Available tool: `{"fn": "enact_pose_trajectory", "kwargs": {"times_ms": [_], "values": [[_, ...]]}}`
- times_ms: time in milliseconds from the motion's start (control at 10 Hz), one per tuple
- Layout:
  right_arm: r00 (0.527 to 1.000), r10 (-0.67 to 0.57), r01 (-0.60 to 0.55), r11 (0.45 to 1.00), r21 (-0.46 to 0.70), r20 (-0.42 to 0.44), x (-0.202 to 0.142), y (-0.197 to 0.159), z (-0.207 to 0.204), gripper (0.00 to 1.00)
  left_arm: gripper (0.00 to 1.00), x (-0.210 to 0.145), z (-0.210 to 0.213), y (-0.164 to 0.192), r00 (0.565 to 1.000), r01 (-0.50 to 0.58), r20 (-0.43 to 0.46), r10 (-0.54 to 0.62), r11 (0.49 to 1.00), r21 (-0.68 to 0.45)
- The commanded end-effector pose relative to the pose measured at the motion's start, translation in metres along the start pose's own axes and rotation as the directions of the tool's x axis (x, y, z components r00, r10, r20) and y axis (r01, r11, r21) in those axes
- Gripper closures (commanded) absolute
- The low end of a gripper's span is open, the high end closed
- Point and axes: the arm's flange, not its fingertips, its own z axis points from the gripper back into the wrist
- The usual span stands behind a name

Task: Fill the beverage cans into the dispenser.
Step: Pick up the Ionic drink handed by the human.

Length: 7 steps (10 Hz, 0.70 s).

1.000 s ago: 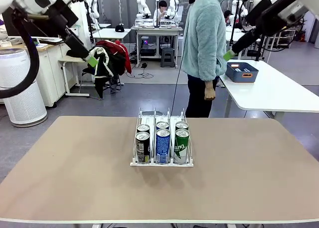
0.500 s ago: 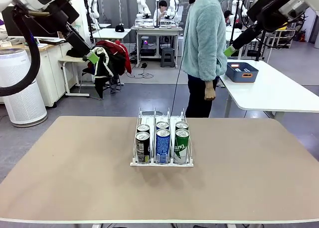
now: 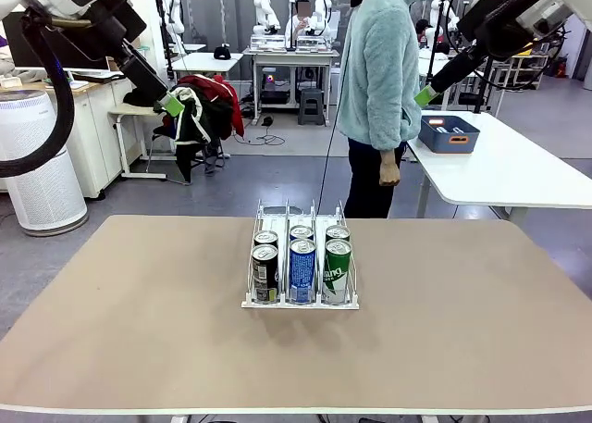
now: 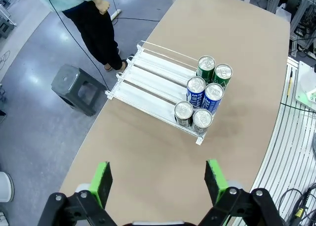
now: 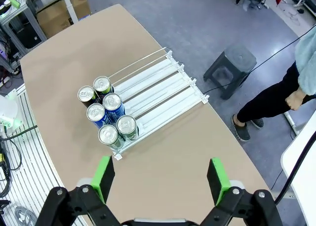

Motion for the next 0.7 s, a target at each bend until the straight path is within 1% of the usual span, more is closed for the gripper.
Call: {"fn": "enact_pose_trajectory", "kwargs": {"times_ms": [0,600], "values": [[1.0,-0.002,0.002,1.0,0.006,-0.002,-0.0029,0.0011,-0.0001,0.0,0.0,-0.0011,0.0012,-0.0001,1.0,-0.001,-0.007,0.001,1.0,-0.006],[1.0,-0.002,0.002,1.0,0.006,-0.002,-0.0029,0.0011,-0.0001,0.0,0.0,-0.0011,0.0012,-0.0001,1.0,-0.001,-0.007,0.001,1.0,-0.006]]}}
